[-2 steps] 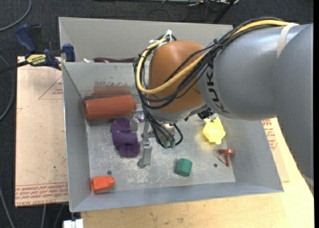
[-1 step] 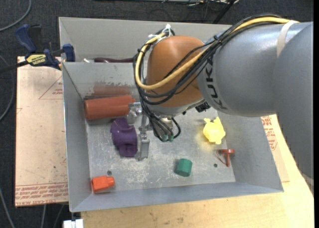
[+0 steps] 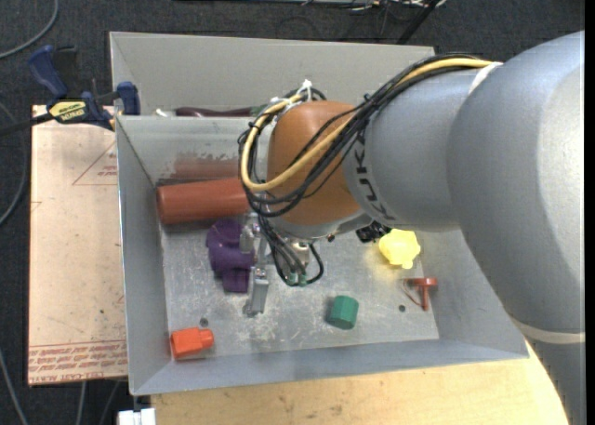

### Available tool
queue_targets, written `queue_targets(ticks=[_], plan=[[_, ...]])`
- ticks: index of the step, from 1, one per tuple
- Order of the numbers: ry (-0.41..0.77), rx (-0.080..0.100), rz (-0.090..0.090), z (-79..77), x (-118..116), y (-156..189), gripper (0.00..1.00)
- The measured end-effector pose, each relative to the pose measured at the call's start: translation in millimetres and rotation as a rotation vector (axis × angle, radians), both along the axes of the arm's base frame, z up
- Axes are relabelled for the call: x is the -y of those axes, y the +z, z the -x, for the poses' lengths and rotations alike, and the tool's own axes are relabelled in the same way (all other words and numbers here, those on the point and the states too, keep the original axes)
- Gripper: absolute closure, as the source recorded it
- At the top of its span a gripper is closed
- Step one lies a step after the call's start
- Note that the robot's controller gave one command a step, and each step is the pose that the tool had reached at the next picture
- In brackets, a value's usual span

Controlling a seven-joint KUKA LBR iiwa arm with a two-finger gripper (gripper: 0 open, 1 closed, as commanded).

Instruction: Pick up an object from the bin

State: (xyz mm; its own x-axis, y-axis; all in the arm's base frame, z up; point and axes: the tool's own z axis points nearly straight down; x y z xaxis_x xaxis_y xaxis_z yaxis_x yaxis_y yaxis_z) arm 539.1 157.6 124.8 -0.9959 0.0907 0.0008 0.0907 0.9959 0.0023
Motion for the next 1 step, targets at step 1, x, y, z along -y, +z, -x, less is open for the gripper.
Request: queue_targets(ticks=[1], plan=[[-0.113, 0.018, -0.007, -15.9, -1.1, -45.6, 0.00]])
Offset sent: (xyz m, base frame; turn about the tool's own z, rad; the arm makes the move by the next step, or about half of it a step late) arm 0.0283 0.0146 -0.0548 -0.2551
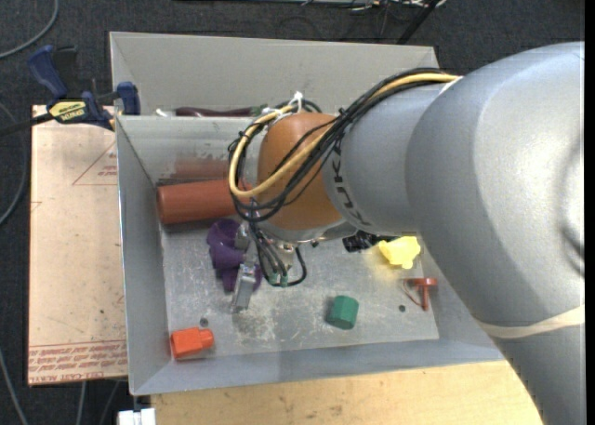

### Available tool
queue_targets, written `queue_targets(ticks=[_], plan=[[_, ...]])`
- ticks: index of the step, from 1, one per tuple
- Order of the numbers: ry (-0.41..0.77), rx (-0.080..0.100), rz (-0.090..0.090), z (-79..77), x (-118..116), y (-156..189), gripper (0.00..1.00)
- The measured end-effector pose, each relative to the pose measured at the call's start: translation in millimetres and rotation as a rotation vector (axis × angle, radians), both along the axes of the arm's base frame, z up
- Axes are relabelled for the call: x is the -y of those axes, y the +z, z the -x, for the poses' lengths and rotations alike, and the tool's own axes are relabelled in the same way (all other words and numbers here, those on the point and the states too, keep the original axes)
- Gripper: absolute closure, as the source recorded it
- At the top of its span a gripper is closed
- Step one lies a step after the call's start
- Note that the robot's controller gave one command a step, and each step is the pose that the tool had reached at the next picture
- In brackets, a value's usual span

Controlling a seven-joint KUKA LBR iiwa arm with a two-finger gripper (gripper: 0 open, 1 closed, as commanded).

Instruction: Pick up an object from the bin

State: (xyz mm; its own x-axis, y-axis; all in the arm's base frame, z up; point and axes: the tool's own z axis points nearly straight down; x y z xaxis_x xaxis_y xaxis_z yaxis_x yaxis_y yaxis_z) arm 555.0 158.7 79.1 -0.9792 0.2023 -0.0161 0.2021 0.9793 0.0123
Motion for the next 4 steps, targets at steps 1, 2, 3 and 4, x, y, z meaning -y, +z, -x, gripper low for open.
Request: queue_targets(ticks=[1, 2, 3, 4], plan=[[0.366, -0.011, 0.008, -14.0, -14.2, -8.0, 1.00], [0.365, -0.011, 0.008, -14.0, -14.2, -8.0, 1.00], [0.373, -0.008, 0.007, -4.5, -15.1, 117.1, 1.00], [0.373, -0.008, 0.007, -4.4, -15.1, 117.0, 1.00]])
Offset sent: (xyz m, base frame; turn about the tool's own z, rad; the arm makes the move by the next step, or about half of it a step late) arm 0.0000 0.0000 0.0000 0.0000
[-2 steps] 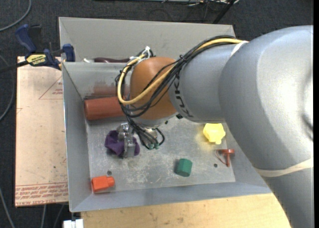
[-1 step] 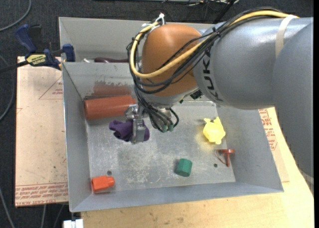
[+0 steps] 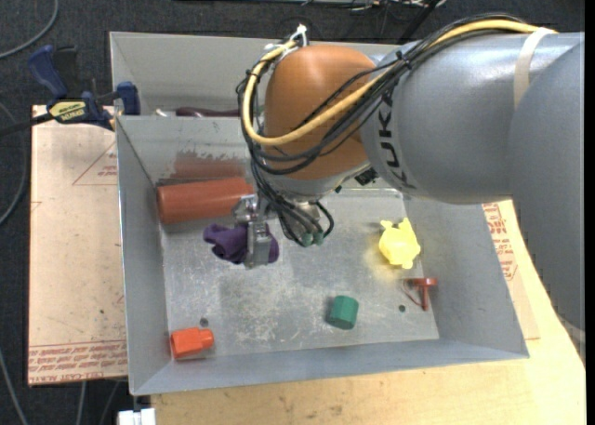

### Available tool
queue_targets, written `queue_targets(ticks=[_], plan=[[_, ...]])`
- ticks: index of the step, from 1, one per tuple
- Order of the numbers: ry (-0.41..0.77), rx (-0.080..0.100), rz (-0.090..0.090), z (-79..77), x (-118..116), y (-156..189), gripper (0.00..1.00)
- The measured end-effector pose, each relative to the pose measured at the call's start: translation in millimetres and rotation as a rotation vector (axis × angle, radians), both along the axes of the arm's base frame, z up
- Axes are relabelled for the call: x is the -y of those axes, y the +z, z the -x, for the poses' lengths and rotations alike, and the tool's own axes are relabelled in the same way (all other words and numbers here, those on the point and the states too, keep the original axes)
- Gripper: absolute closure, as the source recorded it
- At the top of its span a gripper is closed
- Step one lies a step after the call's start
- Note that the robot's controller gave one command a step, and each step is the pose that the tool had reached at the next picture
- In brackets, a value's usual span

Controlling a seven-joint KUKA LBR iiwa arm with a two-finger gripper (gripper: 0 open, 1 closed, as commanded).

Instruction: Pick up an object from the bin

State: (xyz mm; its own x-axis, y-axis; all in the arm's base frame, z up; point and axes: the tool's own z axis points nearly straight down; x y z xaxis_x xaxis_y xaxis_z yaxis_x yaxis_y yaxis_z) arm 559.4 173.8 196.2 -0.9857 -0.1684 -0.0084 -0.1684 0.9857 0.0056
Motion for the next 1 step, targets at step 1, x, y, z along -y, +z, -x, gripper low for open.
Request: queue_targets(ticks=[1], plan=[[0.033, 0.004, -0.001, -0.7, 0.4, 111.5, 1.00]])
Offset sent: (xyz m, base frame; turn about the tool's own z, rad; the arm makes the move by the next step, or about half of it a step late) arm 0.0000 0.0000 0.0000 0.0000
